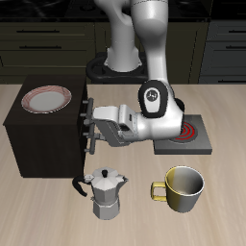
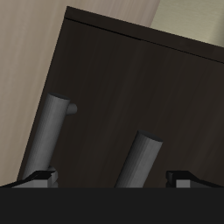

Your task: Open the middle drawer of the wooden cabinet

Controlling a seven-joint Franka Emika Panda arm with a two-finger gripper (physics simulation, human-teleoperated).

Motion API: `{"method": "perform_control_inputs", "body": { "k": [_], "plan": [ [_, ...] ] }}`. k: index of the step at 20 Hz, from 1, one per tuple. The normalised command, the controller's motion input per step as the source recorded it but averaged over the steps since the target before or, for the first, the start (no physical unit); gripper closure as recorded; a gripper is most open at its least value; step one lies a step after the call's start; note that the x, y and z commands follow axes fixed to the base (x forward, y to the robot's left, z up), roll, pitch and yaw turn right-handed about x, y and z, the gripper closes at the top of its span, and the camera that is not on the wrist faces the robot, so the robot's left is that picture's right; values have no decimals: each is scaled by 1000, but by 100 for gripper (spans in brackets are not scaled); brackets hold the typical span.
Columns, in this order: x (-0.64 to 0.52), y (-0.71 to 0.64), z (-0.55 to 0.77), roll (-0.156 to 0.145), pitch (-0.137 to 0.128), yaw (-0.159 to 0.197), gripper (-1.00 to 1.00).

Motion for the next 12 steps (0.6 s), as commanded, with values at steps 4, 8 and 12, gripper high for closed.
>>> {"method": "perform_control_inputs", "body": {
  "k": [4, 8, 12],
  "plan": [
    [-199, -595, -217, -90, 74, -69, 100],
    [-137, -354, -6, -17, 36, -46, 100],
    [-142, -135, 112, 0, 19, -53, 100]
  ]
}}
